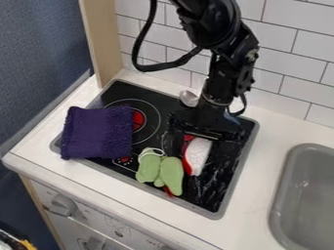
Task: Took the red object to the right burner
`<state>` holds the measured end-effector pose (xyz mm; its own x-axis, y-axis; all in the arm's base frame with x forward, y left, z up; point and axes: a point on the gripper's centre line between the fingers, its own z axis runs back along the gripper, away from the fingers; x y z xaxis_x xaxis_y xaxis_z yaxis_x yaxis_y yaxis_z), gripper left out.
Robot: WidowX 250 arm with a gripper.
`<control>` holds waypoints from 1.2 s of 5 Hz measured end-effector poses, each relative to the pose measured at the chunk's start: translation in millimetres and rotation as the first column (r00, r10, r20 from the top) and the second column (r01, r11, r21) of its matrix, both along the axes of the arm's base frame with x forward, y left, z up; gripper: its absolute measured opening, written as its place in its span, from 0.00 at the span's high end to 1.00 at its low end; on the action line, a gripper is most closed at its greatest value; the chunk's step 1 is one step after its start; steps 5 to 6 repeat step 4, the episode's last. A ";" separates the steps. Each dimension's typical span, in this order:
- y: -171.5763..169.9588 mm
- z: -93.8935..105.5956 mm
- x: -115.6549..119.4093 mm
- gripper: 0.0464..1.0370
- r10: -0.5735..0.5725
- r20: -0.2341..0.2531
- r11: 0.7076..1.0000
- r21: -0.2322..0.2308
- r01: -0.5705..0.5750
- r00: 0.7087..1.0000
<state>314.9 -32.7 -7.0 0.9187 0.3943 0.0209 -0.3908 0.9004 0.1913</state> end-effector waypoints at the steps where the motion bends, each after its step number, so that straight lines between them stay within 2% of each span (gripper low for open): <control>1: 4.8 20.5 1.8 0.04 0.020 0.033 0.999 -0.028 -0.019 0.999; 3: 12.0 70.4 2.0 0.04 0.038 0.124 0.996 -0.087 -0.028 0.992; 6: 13.4 71.9 2.5 0.04 0.040 0.130 0.996 -0.088 -0.029 0.991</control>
